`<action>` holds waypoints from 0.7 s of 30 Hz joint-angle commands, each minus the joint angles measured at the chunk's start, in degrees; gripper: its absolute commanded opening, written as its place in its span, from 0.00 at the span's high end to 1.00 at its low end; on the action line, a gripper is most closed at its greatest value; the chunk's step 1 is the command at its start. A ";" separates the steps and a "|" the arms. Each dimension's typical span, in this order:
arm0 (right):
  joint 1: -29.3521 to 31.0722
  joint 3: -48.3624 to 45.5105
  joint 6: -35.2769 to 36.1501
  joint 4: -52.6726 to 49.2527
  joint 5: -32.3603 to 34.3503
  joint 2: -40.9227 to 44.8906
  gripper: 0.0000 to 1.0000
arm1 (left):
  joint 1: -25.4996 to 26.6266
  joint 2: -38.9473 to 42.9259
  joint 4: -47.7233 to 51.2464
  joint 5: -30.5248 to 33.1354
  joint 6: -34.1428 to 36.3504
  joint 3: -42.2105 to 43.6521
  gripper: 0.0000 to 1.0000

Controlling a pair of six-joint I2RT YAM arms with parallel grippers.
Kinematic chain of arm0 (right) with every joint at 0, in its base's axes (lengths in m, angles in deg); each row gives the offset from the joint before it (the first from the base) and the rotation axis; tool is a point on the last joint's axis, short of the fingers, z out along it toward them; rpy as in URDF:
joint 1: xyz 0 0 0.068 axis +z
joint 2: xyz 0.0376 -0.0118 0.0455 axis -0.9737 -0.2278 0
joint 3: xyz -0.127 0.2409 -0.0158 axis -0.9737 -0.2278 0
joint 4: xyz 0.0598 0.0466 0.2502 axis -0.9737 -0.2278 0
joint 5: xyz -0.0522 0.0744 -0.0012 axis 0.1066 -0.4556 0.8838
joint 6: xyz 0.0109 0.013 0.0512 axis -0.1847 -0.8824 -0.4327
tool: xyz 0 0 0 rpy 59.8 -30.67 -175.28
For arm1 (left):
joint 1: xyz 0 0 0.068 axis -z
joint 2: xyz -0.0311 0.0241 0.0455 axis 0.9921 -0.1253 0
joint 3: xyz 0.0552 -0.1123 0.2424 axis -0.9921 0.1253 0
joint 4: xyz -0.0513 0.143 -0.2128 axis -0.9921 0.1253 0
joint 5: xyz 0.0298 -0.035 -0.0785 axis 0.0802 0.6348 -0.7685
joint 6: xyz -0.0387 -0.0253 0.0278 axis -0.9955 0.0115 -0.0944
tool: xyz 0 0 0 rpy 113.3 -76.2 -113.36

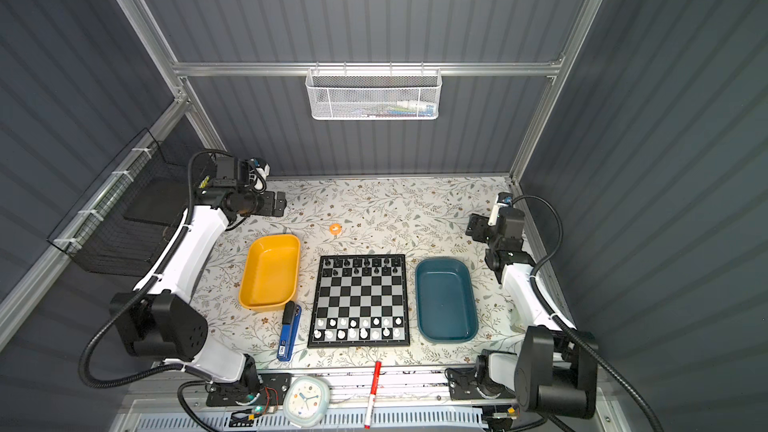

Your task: Set up the chess pieces on the board

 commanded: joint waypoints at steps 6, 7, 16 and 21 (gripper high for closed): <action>-0.46 -15.23 2.30 23.50 2.42 0.27 0.06 | -3.36 11.01 -24.86 1.01 -1.35 20.58 0.00; -0.67 -17.70 2.06 28.27 3.24 -0.17 0.05 | -4.09 11.98 -26.79 0.29 -1.42 23.18 0.00; -2.74 -23.88 -0.34 41.12 -0.36 -1.65 0.01 | -5.85 12.87 -50.38 -0.69 -0.41 45.98 0.01; -2.66 -29.88 -2.91 56.69 3.82 -6.08 0.01 | -6.29 8.41 -64.86 -1.68 -1.58 54.20 0.00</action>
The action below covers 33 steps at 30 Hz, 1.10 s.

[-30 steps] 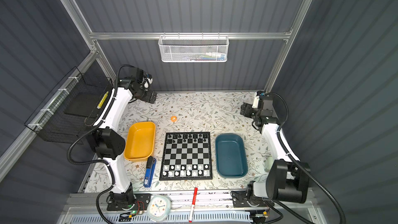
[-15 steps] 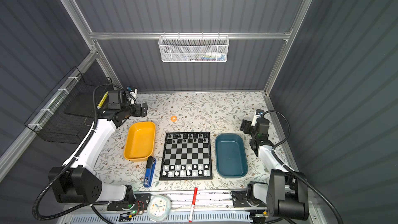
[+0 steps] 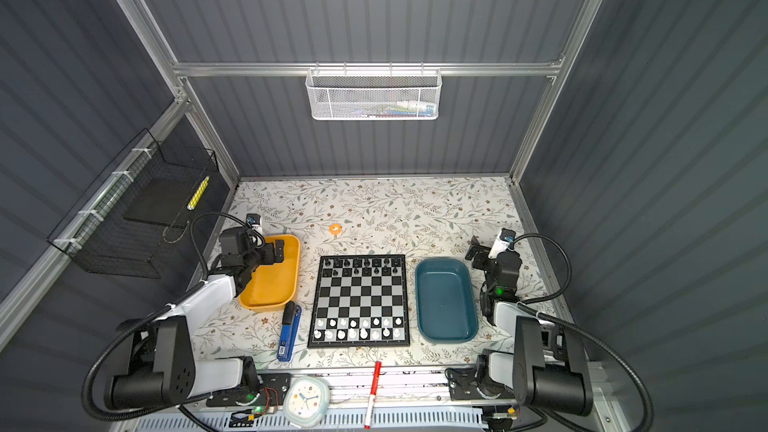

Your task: Set up the chess pieces on the board

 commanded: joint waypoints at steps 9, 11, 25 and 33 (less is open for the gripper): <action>0.46 -4.88 -0.43 25.96 0.37 -11.82 0.01 | -0.55 -9.36 -30.74 -3.78 -2.54 9.15 0.00; 0.45 -3.60 -0.02 21.33 -0.85 -10.17 0.01 | -0.54 -10.36 -32.53 -3.50 -3.55 9.17 0.01; 0.75 4.48 3.59 7.23 -10.32 -10.33 0.01 | -0.54 -22.89 -68.31 -7.66 -3.31 20.43 0.01; 2.67 6.43 5.17 2.90 -7.00 -9.95 0.01 | -0.54 -20.92 -58.15 -0.83 -6.29 16.68 0.00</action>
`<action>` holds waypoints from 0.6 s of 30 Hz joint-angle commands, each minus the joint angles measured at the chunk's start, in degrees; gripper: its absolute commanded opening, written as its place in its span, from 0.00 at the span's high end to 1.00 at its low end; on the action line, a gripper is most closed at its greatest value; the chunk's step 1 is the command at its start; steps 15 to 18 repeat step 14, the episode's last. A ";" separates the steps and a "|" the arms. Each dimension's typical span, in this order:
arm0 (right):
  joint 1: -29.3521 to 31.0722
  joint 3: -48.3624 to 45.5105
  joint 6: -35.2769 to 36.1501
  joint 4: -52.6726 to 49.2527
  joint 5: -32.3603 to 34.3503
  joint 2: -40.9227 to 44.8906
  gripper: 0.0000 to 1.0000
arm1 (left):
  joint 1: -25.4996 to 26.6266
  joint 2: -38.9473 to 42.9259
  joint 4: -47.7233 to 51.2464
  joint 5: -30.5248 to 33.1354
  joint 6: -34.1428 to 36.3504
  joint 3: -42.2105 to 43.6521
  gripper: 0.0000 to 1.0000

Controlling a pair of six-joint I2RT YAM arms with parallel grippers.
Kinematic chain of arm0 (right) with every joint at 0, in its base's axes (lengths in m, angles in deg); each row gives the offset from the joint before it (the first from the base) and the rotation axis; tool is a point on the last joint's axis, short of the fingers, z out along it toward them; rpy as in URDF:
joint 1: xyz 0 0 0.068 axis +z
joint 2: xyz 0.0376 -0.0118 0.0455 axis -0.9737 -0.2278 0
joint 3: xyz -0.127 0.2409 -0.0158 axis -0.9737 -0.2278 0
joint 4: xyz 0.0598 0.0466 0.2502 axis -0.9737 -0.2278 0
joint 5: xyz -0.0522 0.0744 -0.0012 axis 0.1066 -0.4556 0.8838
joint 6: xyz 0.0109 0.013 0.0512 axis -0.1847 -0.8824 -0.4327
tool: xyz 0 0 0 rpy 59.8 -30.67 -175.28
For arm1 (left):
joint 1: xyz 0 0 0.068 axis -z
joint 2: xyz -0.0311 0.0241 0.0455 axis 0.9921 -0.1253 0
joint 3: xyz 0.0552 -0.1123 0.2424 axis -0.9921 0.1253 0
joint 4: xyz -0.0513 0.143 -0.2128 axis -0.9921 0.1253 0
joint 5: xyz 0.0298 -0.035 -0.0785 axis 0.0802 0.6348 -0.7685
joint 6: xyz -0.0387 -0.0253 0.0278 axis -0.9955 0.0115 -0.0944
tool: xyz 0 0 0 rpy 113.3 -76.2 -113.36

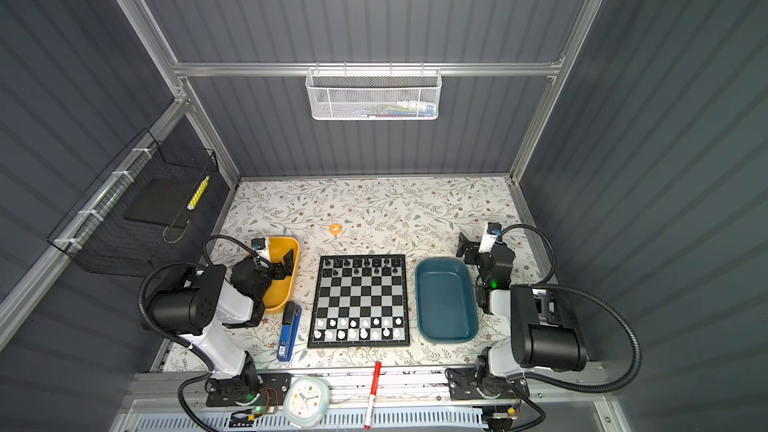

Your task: Set up the chess pieces on the board

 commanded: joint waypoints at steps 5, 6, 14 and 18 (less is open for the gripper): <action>0.33 1.24 1.45 -2.10 0.89 0.71 0.01 | -0.43 1.17 12.37 3.14 -1.65 -8.13 0.01; 0.36 1.25 1.46 -2.06 0.86 0.69 0.01 | -0.28 1.21 15.12 2.99 -1.15 -9.46 0.00; 0.53 1.25 1.54 -2.19 1.10 0.75 0.01 | 0.36 1.22 16.38 3.91 -0.74 -10.00 0.00; 0.53 1.25 1.54 -2.19 1.10 0.75 0.01 | 0.36 1.22 16.38 3.91 -0.74 -10.00 0.00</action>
